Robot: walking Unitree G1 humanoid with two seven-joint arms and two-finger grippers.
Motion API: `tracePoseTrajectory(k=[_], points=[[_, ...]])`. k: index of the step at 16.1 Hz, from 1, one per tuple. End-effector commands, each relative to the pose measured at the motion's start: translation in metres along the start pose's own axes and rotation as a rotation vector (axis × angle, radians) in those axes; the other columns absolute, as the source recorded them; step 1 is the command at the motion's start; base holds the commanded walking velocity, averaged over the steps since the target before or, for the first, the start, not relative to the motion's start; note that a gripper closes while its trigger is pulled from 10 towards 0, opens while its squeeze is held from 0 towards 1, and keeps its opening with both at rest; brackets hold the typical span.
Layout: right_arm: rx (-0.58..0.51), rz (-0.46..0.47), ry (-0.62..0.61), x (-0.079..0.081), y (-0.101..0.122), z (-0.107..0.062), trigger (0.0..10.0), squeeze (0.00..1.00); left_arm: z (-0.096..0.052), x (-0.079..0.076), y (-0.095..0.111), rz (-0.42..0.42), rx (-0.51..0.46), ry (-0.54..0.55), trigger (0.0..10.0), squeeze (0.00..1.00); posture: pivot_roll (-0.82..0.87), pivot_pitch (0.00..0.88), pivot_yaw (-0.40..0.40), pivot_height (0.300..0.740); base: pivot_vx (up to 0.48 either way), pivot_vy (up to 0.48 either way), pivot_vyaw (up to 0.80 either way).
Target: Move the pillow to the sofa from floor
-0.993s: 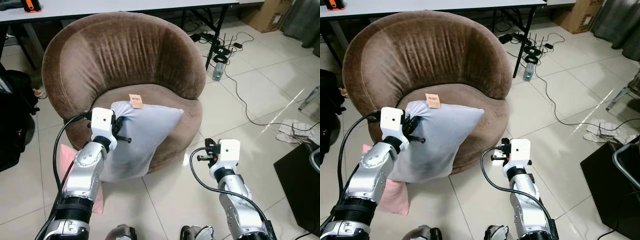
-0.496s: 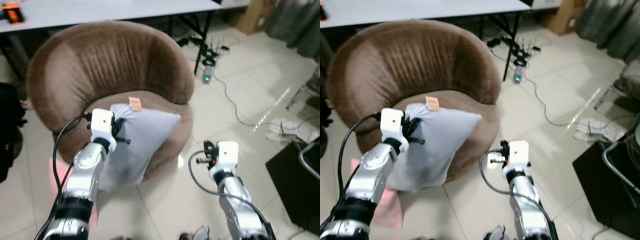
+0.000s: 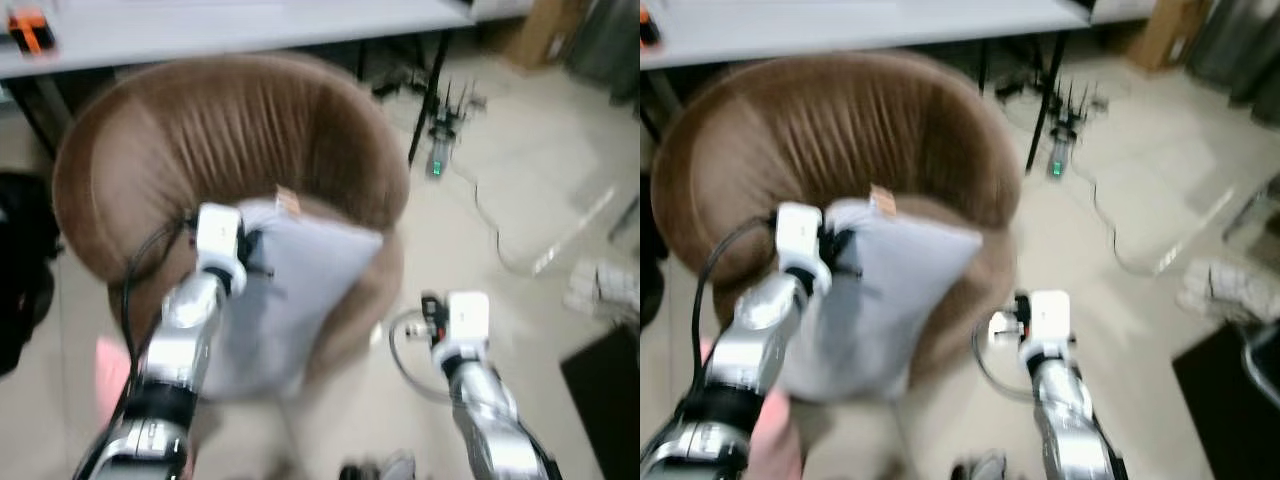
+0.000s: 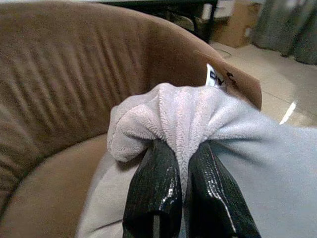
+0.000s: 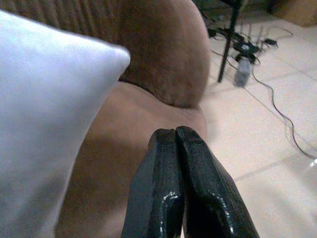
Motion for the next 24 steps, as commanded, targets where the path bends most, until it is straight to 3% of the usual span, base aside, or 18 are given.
tracePoseTrajectory(k=[1,17,19,20,22,24], points=[[-0.003,0.01,0.026,0.009,0.001,0.0,10.0,0.0,0.0,0.016,0.017,0.025,-0.056,0.041,0.0,0.0,-0.07,0.115,-0.038,0.74,0.45,0.0,0.0],[0.033,0.012,0.047,0.015,-0.01,-0.007,10.0,0.0,-0.002,0.027,0.015,0.016,-0.046,0.062,0.0,0.0,-0.07,0.141,-0.034,0.74,0.452,0.0,0.0],[0.04,0.005,0.05,0.016,-0.011,-0.006,10.0,0.0,-0.001,0.032,0.014,0.04,-0.032,0.095,0.0,0.0,-0.07,0.139,-0.035,0.74,0.0,0.0,0.0],[0.023,0.004,0.055,0.017,-0.007,-0.006,10.0,0.0,0.0,0.033,0.013,0.044,-0.024,0.103,10.0,0.0,-0.07,0.137,-0.036,0.74,0.0,0.0,0.0],[-0.013,-0.012,0.061,0.017,0.004,-0.003,10.0,0.0,-0.001,0.033,0.017,0.044,-0.045,0.103,10.0,0.0,-0.07,0.134,-0.037,0.74,0.0,0.0,0.0],[0.003,-0.009,0.061,0.014,0.0,-0.003,10.0,0.0,0.005,0.048,0.044,0.083,-0.095,0.134,10.0,0.0,-0.06,0.132,-0.035,0.74,0.0,0.0,0.0]])
Point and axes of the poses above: a point about 5 cm out from each wrist's last joint towards the gripper, its own z axis pointing out of the wrist towards the gripper, its own y axis along the axis of the wrist's last joint, x = y × z, the point moved 6 cm from there along z, pointing out of the wrist towards the gripper, and after that the axes turned 4 degrees about z, right-handed, at the moved point
